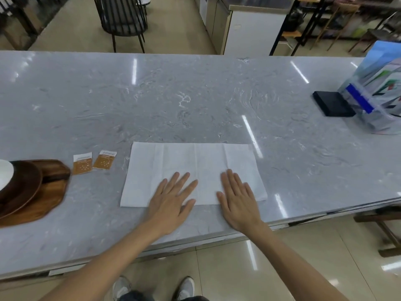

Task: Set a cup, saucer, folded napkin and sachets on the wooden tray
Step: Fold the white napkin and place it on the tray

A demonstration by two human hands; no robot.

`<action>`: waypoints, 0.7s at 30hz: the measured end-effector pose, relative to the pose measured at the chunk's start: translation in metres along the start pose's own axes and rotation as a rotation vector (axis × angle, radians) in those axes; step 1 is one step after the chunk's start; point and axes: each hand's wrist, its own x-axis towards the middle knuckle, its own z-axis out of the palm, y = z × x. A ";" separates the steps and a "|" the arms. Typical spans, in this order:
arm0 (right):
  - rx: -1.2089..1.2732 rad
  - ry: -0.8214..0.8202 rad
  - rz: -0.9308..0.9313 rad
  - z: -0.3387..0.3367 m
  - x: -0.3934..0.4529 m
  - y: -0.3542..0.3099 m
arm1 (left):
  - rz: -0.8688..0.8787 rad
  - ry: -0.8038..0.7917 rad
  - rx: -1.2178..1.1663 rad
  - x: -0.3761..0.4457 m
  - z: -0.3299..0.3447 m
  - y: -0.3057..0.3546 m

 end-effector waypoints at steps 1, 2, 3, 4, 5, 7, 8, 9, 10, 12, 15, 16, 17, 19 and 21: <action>-0.010 0.016 0.045 0.000 -0.006 0.010 | -0.029 0.006 0.013 -0.006 0.000 -0.006; -0.011 0.033 0.098 -0.001 -0.012 0.021 | -0.067 0.022 0.021 -0.013 0.001 -0.014; -0.009 0.043 0.147 -0.002 -0.017 0.030 | -0.108 0.042 0.025 -0.020 0.000 -0.023; -0.010 0.046 0.186 -0.003 -0.021 0.038 | -0.151 0.057 0.024 -0.028 -0.001 -0.032; -0.014 0.049 0.210 -0.004 -0.023 0.042 | -0.190 0.067 0.016 -0.034 -0.003 -0.039; -0.016 0.061 0.222 -0.003 -0.026 0.044 | -0.244 0.067 0.001 -0.042 -0.007 -0.050; -0.011 0.062 0.221 -0.004 -0.026 0.042 | -0.263 0.059 -0.004 -0.044 -0.008 -0.051; -0.007 0.064 0.219 -0.004 -0.026 0.041 | -0.279 0.054 -0.005 -0.045 -0.008 -0.051; -0.005 0.068 0.214 -0.005 -0.026 0.040 | -0.293 0.050 -0.003 -0.044 -0.008 -0.050; -0.004 0.069 0.208 -0.007 -0.027 0.040 | -0.311 0.036 0.005 -0.044 -0.009 -0.049; 0.004 0.048 0.203 -0.008 -0.028 0.041 | -0.305 0.038 0.003 -0.044 -0.010 -0.050; 0.008 0.046 0.196 -0.008 -0.028 0.042 | -0.305 0.041 0.007 -0.045 -0.010 -0.051; 0.005 0.040 0.185 -0.008 -0.026 0.044 | -0.306 0.041 0.013 -0.045 -0.011 -0.051; -0.034 0.008 0.156 -0.011 -0.019 0.052 | -0.310 0.032 0.031 -0.048 -0.013 -0.049; -0.088 -0.026 0.123 -0.017 -0.005 0.064 | -0.325 0.027 0.073 -0.053 -0.016 -0.043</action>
